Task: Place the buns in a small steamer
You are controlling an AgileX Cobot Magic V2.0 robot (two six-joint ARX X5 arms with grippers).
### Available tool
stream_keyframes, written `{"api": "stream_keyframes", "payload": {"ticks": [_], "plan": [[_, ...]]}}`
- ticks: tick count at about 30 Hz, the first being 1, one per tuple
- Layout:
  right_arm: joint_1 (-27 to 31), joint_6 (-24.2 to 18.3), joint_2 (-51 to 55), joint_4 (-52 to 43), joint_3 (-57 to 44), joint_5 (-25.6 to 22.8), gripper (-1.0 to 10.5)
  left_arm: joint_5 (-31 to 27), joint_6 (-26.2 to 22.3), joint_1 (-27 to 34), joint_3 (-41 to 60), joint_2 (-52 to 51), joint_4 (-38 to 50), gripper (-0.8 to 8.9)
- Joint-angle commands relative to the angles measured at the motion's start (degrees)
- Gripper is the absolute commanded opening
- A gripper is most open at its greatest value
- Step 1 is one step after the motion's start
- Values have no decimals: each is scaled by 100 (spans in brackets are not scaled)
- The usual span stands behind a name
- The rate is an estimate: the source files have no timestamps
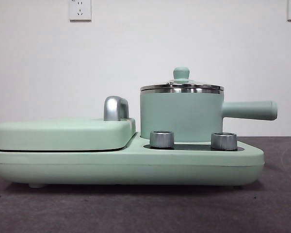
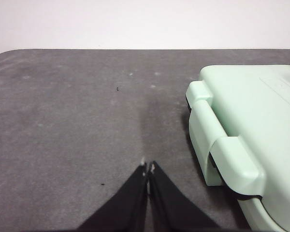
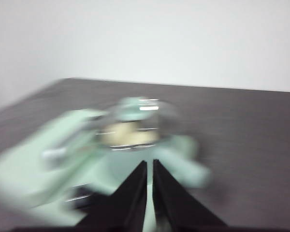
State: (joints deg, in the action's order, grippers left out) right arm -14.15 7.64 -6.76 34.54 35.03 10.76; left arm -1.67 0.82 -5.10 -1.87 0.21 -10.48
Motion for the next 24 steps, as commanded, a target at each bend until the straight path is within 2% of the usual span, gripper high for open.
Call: {"api": "stream_keyframes", "payload": {"ticks": [1,5,8,12,16,24], "plan": [[529,-262,59,-551,-531,-387,17,-31,-61,0,111,-2,-28,7],[1163,-284,63,-1239,-1366,-866,17,-31,-61,0,111,-2,-26,7],[1386,-415,136,-1587,-1932,-1126,17,-28,-61,0,111,-2,-26,7],[1408,-645,420,-2046,-2682,-1233,17,-31,-61,0,111,-2,-26,7],[1408,-651,656,-2417,-3241,-1222,17,-31,-61,0,111,-2,-26,7],[1401,-798,656,-2430,-3438,-1207,17,-28,-59,0,109,-2,-26,7]]}}
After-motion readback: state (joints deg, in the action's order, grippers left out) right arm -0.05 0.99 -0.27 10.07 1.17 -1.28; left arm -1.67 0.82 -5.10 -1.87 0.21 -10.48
